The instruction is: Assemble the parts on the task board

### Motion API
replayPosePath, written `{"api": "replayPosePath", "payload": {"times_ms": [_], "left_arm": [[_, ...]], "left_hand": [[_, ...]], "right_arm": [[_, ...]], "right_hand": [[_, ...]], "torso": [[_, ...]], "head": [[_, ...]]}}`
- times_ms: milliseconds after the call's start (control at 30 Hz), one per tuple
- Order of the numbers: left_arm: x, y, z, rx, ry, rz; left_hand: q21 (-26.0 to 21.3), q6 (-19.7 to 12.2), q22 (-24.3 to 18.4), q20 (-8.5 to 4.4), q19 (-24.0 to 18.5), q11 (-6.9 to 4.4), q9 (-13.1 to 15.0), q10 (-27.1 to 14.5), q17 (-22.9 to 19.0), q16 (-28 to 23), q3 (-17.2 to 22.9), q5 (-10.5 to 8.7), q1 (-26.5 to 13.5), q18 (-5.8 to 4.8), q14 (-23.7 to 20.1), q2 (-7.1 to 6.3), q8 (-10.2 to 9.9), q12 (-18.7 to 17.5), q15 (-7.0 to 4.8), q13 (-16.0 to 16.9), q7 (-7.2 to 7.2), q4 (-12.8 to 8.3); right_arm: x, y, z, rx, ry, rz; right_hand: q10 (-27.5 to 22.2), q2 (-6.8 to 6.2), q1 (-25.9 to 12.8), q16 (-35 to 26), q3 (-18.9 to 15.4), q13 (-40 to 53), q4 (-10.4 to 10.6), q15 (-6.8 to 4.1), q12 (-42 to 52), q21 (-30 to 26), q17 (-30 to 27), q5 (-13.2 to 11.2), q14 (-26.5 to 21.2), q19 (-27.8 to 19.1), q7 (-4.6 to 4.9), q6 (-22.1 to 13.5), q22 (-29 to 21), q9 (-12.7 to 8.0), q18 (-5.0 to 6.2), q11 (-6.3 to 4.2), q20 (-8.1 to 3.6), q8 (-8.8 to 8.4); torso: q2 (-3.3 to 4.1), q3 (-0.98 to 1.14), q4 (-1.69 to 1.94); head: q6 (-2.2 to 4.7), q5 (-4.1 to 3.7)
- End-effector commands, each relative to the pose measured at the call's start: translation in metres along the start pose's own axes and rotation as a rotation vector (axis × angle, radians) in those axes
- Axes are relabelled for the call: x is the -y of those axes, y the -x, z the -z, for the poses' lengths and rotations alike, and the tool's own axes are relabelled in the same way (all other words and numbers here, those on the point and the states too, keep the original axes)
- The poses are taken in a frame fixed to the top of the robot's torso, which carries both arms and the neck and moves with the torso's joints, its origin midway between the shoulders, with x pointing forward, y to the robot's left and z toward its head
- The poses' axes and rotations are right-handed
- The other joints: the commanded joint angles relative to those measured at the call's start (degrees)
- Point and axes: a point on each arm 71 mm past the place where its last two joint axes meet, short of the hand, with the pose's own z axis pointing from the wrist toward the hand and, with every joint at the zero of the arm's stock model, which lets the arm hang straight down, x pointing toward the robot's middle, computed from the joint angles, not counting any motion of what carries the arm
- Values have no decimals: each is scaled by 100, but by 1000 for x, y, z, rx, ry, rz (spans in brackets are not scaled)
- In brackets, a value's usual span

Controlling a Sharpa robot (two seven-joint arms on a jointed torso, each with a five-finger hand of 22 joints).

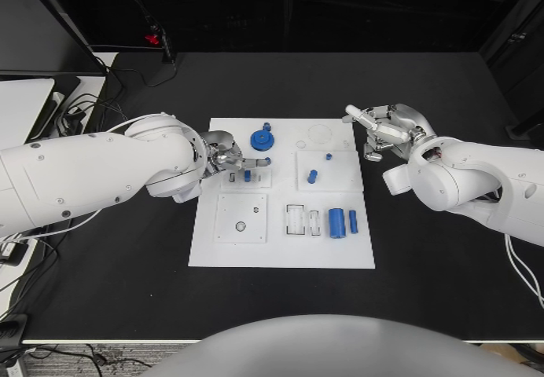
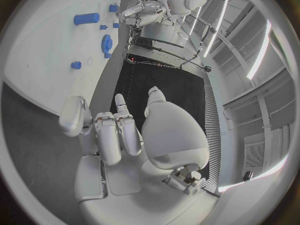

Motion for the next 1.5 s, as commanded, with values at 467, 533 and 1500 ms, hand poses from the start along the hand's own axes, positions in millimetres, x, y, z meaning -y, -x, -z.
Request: {"api": "replayPosePath", "payload": {"times_ms": [467,533,1500], "left_arm": [[-7,17,13,133,-54,33],[-7,29,20,169,-77,26],[-52,97,-9,112,-39,-90]], "left_hand": [[18,-194,1509,37,599,10,154,608,1510,5,-53,154,295,-37,599,62,82,20,41,1506,7,-16],[18,-233,1509,37,599,17,162,608,1510,5,-64,152,352,-37,599,37,78,20,40,1506,14,-16],[18,435,1509,33,599,41,-813,608,1510,5,38,302,966,-37,599,-217,-980,20,14,1506,34,10]], "right_arm": [[-1,-2,0,-6,5,-4],[-1,-2,0,-6,4,-3],[-2,-6,-2,-22,26,-21]], "right_hand": [[596,46,25,14,-22,1508,-1,42,15,-35,1508,16,595,-41,-1,-36,312,9,39,36,-9,20],[596,46,25,14,-22,1508,-1,42,15,-35,1508,16,595,-41,-1,-36,312,9,39,36,-9,20],[596,54,20,14,-33,1508,-1,42,15,-29,1508,14,595,-31,0,-49,319,10,36,37,-9,35]], "torso": [[1,1,-4],[-4,4,0],[6,-14,6]], "head": [[0,67],[0,120],[639,721]]}}
